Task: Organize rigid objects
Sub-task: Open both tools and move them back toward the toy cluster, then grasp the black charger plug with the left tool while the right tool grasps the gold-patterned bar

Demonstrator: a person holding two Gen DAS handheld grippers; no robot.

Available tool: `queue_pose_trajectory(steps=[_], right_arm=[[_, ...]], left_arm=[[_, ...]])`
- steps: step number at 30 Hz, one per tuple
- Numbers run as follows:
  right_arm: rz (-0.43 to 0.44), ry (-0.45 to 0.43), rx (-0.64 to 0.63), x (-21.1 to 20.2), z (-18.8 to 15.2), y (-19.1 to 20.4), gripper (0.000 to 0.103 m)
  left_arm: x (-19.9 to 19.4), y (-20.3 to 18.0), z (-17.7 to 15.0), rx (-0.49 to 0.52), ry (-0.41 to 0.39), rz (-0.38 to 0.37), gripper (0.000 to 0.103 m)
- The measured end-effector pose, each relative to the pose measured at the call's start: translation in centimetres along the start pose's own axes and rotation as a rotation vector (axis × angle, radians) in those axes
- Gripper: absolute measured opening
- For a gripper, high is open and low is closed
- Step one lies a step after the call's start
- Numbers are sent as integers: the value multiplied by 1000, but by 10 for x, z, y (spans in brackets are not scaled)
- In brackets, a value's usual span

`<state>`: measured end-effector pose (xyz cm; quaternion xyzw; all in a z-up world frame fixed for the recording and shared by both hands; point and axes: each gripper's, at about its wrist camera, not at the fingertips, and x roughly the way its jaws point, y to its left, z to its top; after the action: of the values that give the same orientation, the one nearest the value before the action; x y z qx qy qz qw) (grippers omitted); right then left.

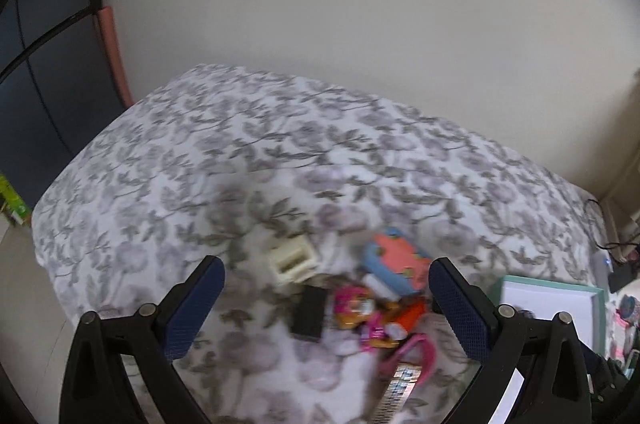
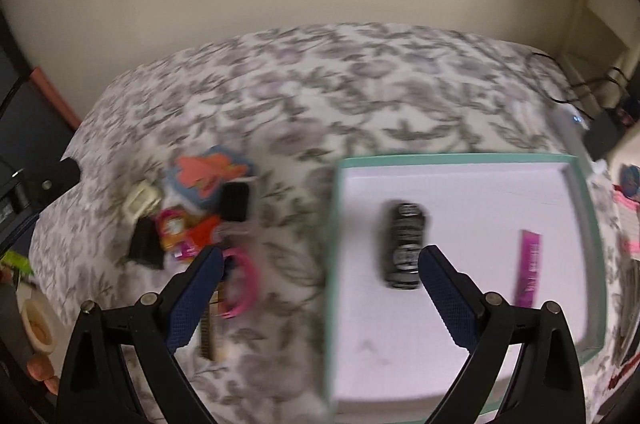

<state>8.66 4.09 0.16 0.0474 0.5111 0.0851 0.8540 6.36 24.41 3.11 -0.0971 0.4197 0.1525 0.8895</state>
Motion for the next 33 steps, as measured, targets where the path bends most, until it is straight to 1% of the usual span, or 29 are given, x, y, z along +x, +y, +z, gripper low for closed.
queue_pose_trajectory(steps=[3, 10, 13, 16, 22, 24, 26, 28, 29, 33], right_arm=[[8, 33, -36, 10, -4, 20, 98], [29, 120, -58, 35, -18, 46, 98], [23, 138, -69, 41, -25, 54, 98], [23, 157, -81, 45, -31, 62, 98], [-4, 184, -92, 53, -41, 71, 97], [-5, 195, -95, 55, -44, 74, 95], [-13, 208, -105, 59, -47, 78, 87], [-18, 222, -113, 62, -51, 81, 83], [-17, 230, -115, 64, -53, 82, 81], [-24, 257, -111, 73, -59, 83, 78]], left_arm=[[12, 19, -1, -23, 67, 16, 103], [36, 35, -9, -10, 163, 63, 103], [52, 39, -15, -21, 225, 64, 103], [65, 39, -20, -17, 266, 60, 103], [82, 34, -25, 0, 316, 32, 101], [88, 32, -27, 12, 335, 26, 96], [94, 29, -30, 22, 353, 17, 94], [100, 27, -32, 31, 365, 15, 92], [104, 25, -33, 36, 371, 13, 90], [114, 21, -37, 49, 385, 11, 86]])
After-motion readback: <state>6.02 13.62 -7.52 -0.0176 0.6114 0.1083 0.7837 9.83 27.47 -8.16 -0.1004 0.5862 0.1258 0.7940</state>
